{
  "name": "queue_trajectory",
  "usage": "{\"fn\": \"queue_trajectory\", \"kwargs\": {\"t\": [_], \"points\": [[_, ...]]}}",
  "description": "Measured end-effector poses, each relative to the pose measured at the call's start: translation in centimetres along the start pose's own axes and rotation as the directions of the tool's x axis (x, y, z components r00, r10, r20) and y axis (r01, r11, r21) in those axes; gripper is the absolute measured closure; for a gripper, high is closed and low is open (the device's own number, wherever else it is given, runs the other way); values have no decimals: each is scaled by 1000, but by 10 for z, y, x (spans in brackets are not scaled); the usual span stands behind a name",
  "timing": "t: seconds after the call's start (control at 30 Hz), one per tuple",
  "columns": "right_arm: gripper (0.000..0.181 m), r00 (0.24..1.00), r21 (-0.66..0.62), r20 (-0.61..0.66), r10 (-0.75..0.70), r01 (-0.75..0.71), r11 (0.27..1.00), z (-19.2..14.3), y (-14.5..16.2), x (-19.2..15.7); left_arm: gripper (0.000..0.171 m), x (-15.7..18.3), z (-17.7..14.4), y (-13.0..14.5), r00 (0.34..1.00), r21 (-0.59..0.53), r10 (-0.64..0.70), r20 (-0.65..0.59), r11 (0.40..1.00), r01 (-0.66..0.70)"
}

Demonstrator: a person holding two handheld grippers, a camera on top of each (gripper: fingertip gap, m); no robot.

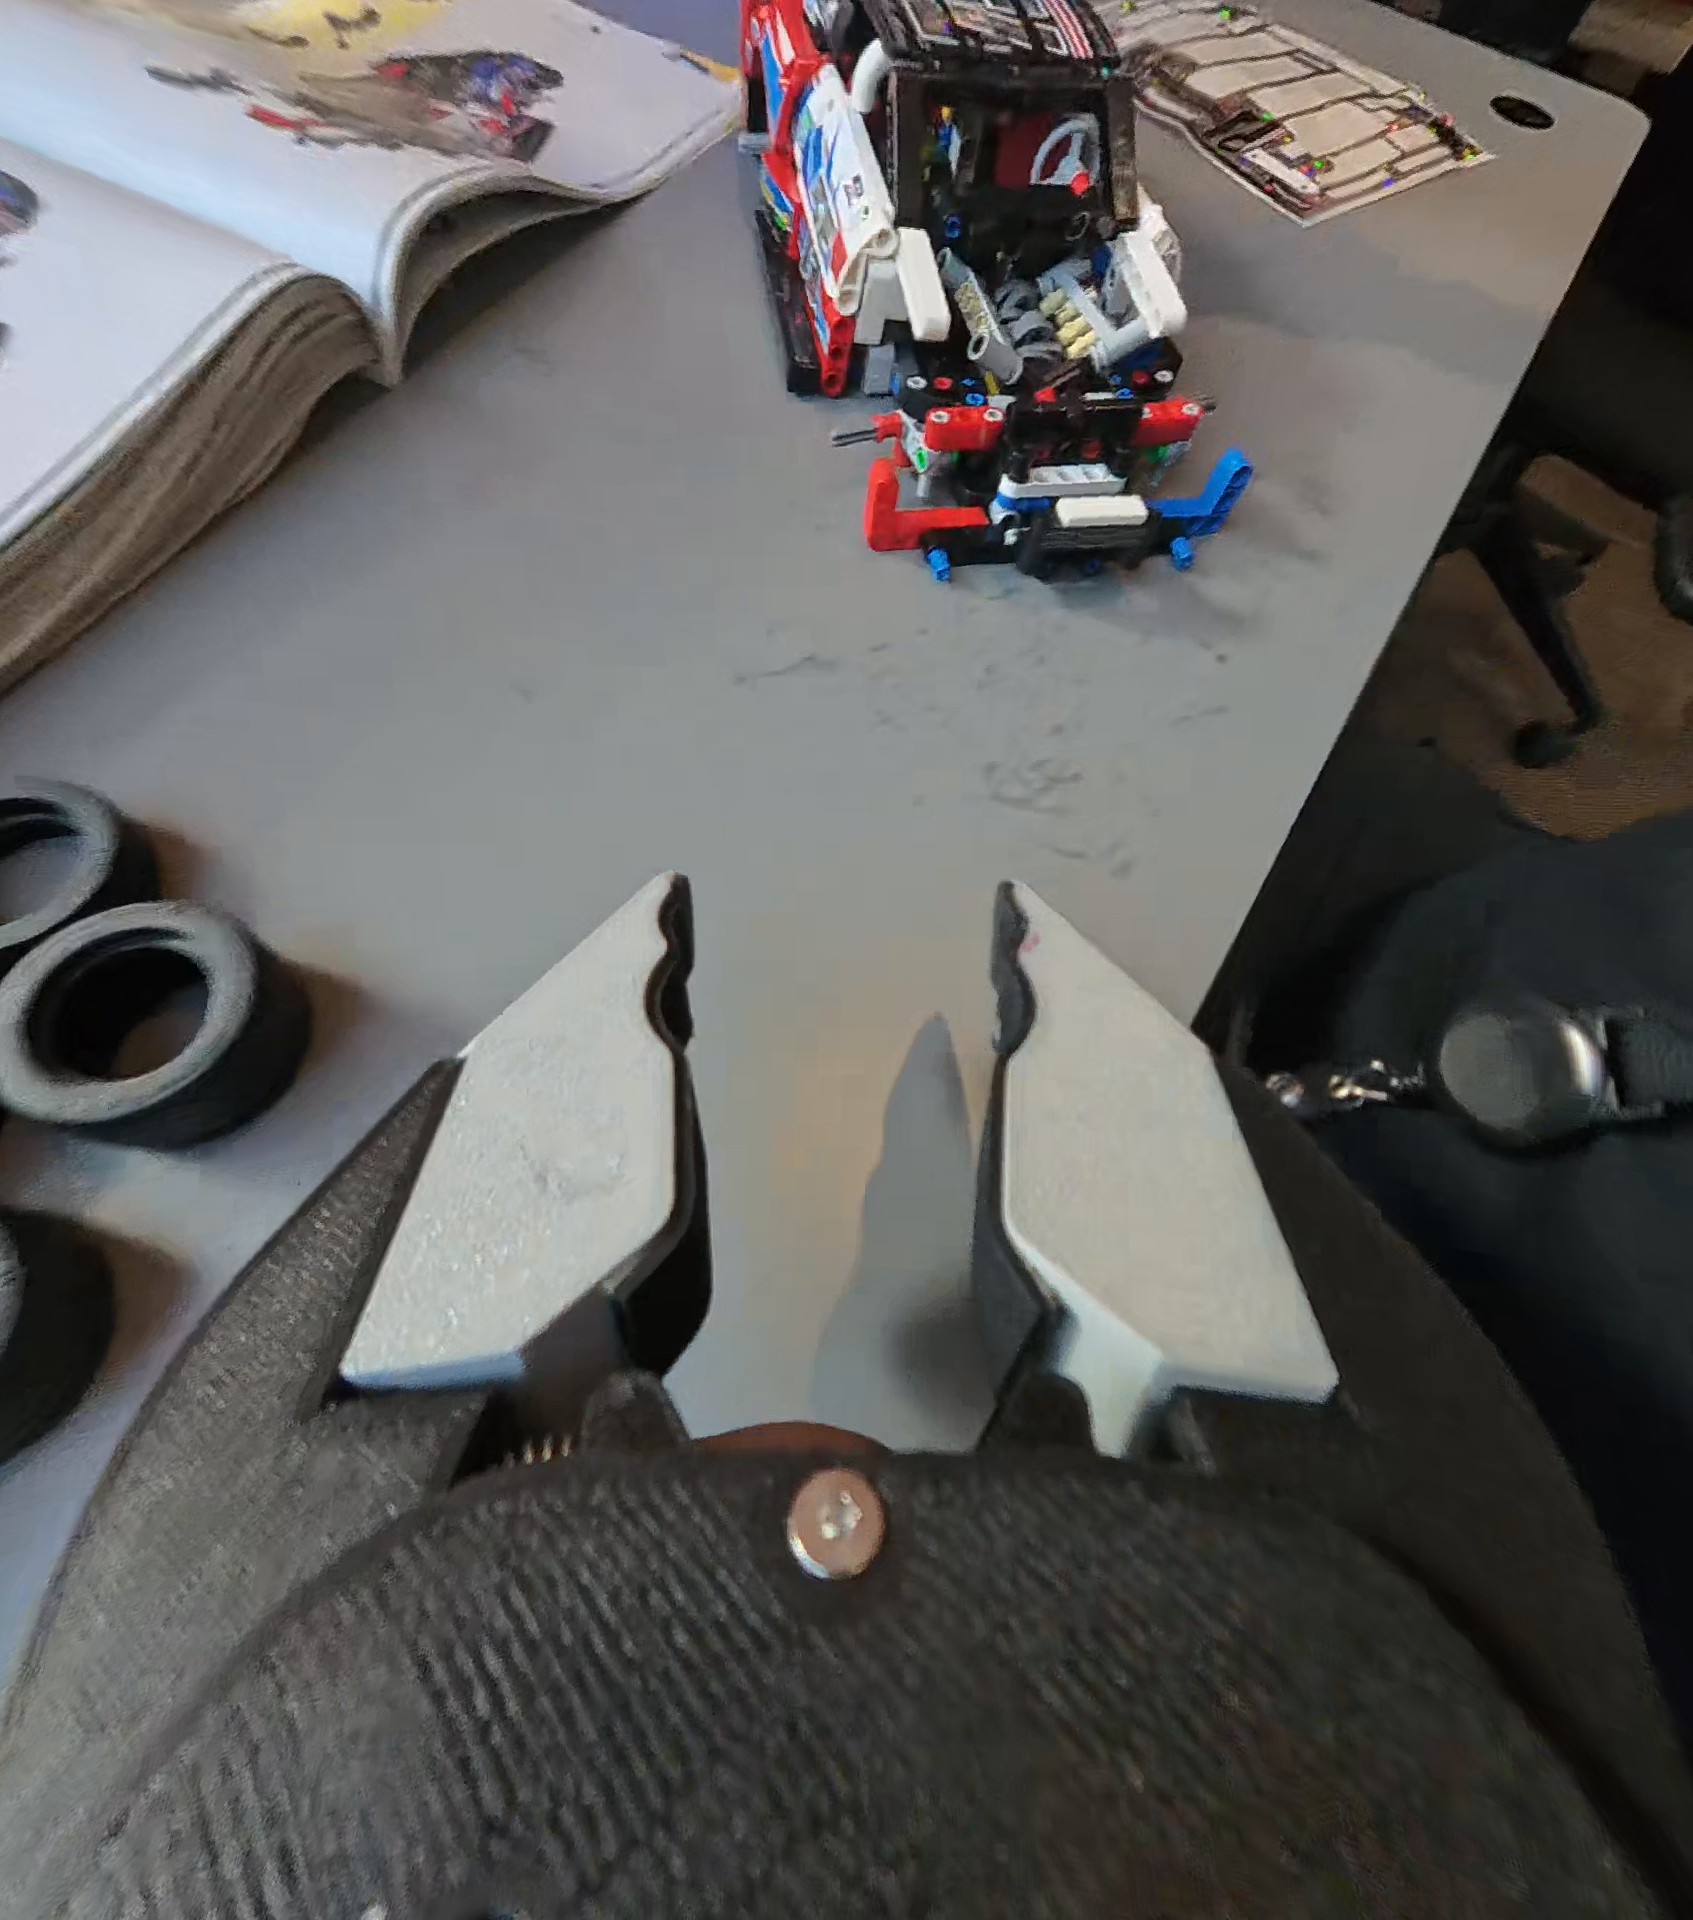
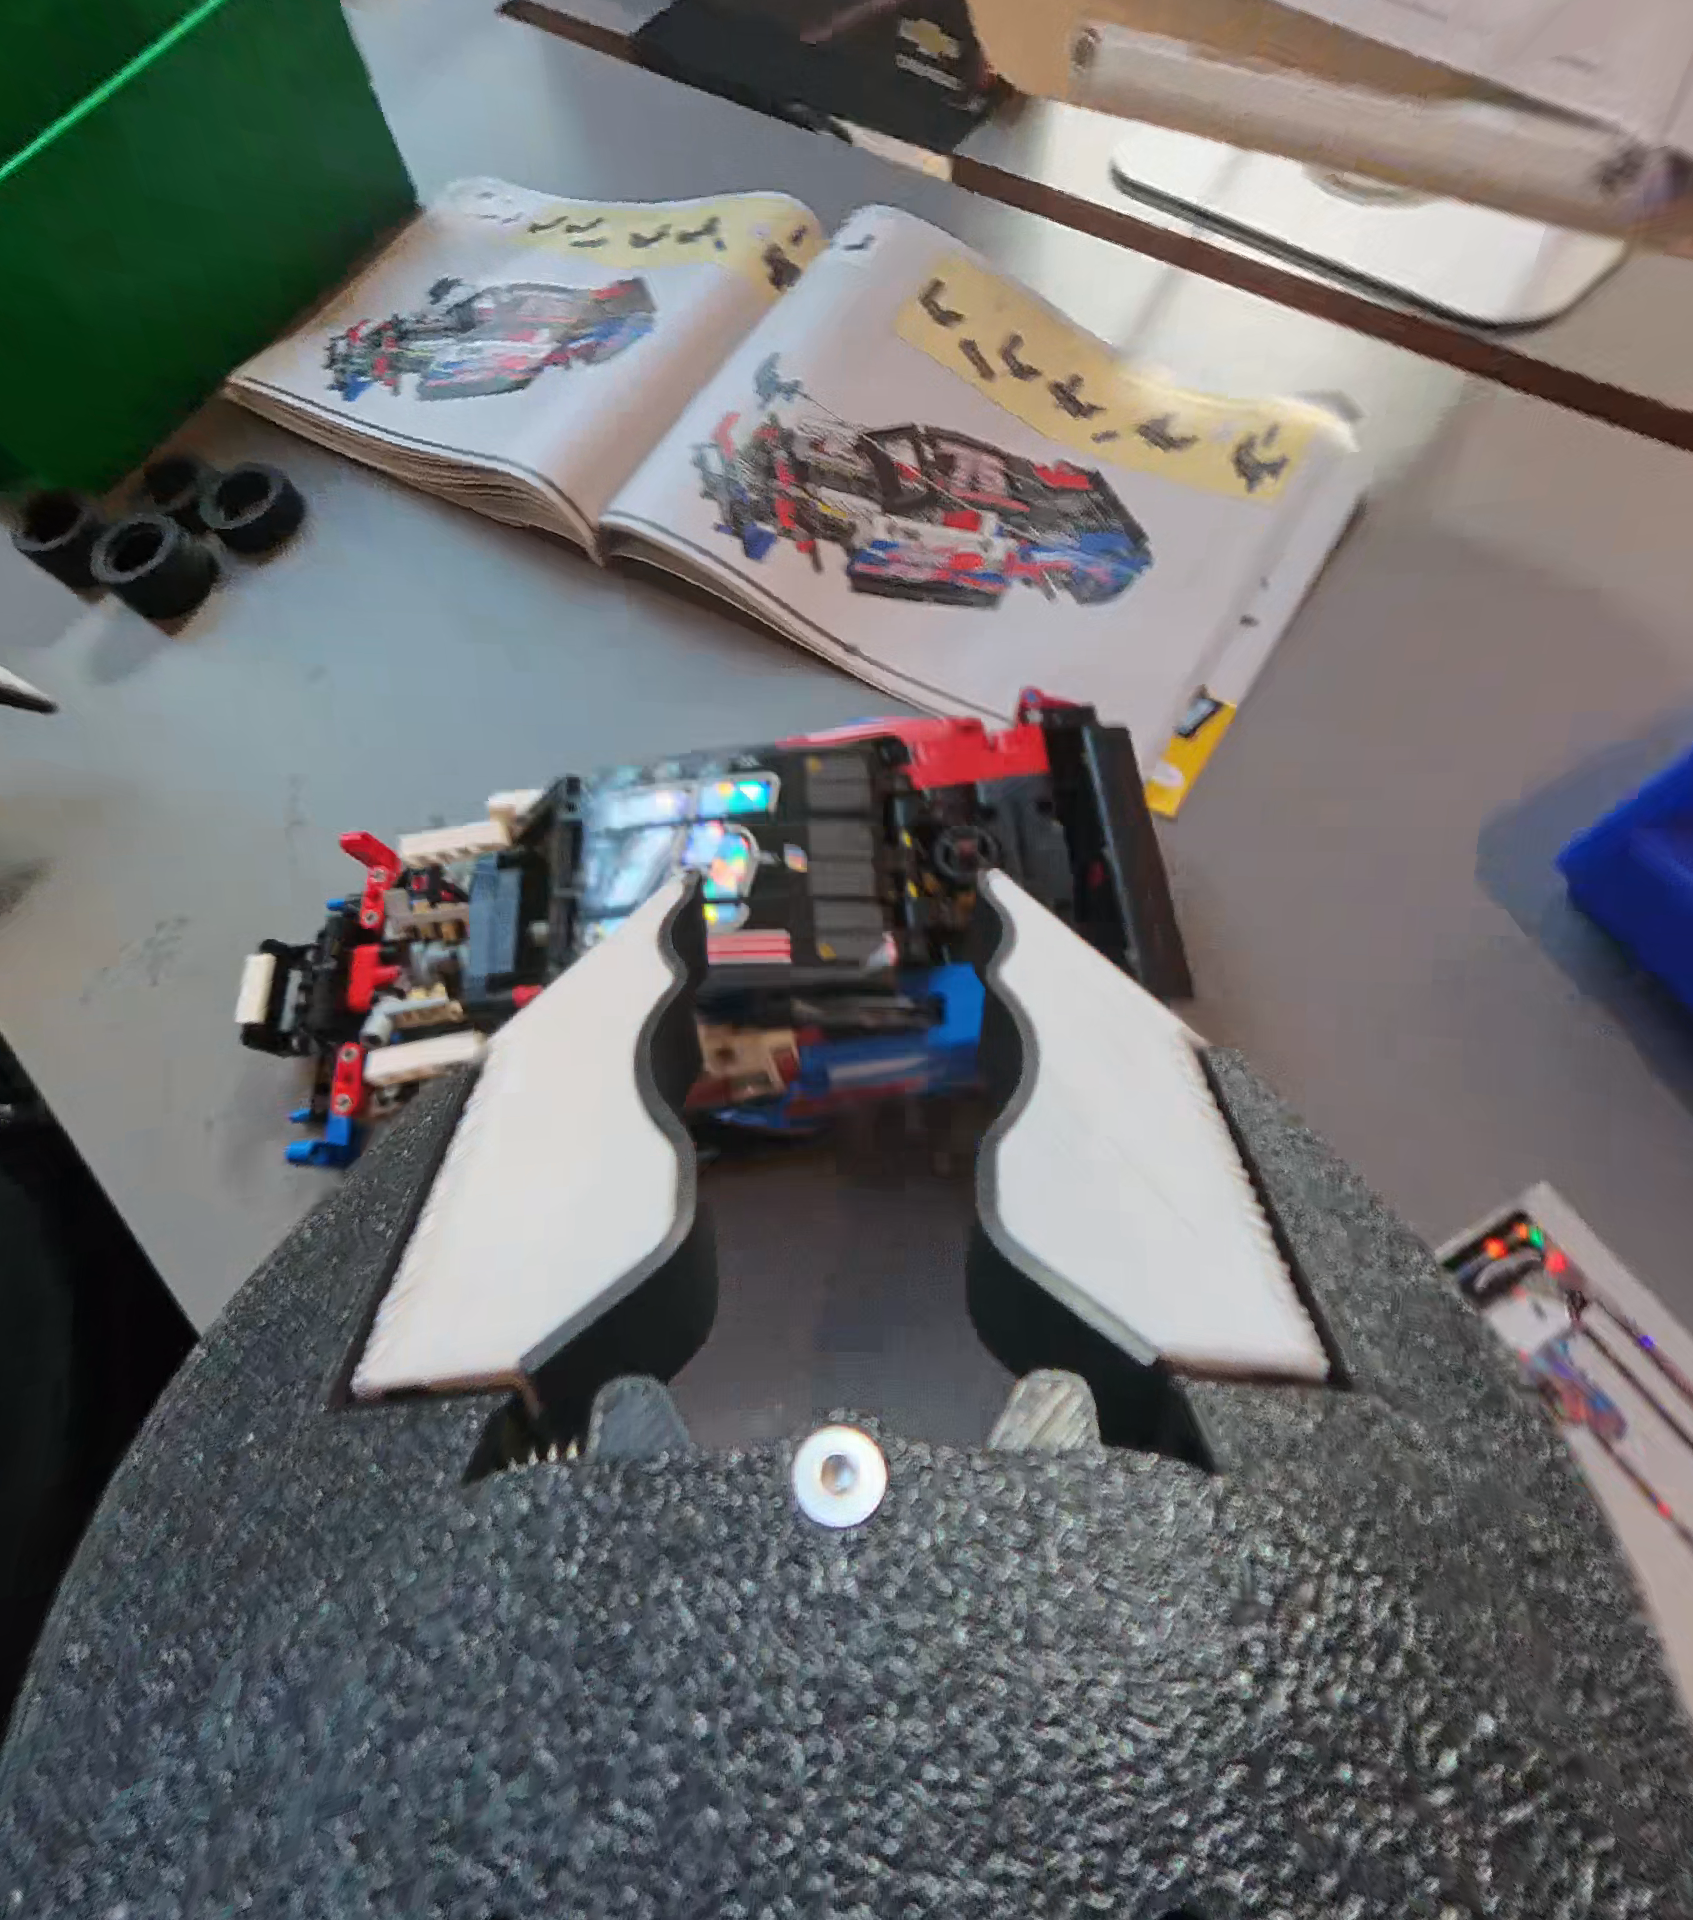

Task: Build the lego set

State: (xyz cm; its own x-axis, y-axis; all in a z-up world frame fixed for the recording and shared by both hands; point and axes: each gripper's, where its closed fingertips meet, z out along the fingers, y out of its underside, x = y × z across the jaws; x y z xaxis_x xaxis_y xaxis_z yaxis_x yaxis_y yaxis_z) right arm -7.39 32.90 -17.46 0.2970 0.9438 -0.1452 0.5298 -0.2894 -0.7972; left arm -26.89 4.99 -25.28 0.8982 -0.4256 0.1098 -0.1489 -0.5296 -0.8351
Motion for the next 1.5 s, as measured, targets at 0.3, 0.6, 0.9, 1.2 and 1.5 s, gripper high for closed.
{"fn": "queue_trajectory", "kwargs": {"t": [0.3, 0.6, 0.9, 1.2, 1.5], "points": [[97, 979, 28, 181, 96, -102, 994, 7, 40, 73, 97, 59, 76, -26, 994, -126, -96, -51, 988, 89], [110, 862, -92, 490, 127, -94, 991, 44, 41, 53, 114, 49, 122, -27, 993, -235, 37, 109, 972, -10], [100, 896, -62, 436, 85, -64, 996, 7, 71, 37, 111, 28, 123, -31, 989, -260, 96, 112, 963, -64], [113, 977, 174, 191, 96, -130, 976, -74, 82, 53, 103, -11, 130, -42, 985, -199, 86, 147, 979, -55], [109, 987, 547, -132, 94, -6, 837, -115, 46, 58, 100, -16, 87, -48, 976, -38, 45, 211, 999, -38]]}}
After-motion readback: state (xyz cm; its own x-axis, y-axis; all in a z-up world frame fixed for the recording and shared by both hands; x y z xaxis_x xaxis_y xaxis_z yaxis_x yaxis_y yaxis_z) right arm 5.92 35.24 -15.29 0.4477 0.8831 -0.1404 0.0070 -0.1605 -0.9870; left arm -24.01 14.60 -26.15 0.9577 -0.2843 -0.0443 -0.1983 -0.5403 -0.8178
